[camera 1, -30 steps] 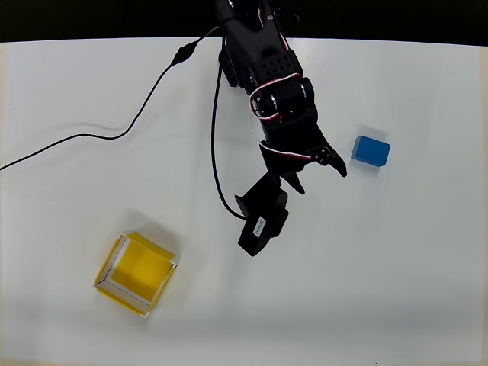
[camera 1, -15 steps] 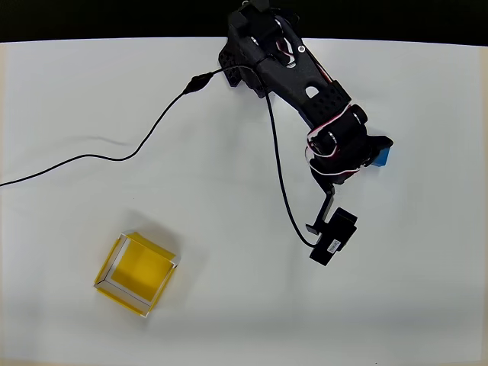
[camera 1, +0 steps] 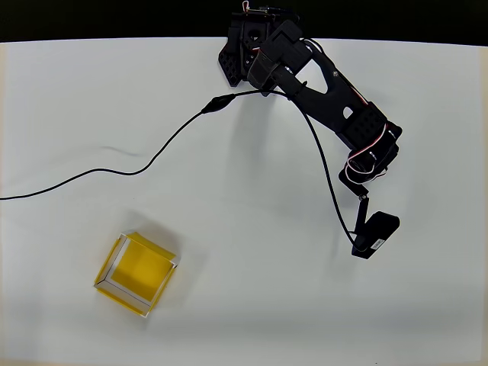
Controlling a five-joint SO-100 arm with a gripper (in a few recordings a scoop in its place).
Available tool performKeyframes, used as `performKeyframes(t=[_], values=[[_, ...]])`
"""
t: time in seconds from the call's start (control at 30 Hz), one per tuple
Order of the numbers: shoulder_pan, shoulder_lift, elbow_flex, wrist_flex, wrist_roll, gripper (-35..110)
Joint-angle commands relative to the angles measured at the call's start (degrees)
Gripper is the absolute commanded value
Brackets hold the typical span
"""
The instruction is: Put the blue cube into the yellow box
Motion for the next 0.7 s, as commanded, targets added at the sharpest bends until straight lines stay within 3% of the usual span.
performKeyframes(t=[0.0, 0.33, 0.67], values=[[-2.02, 0.09, -5.98, -1.23, -0.35, 61], [-5.01, -6.06, -6.42, -5.45, -0.44, 57], [-6.77, -8.61, -6.24, -7.03, -0.09, 44]])
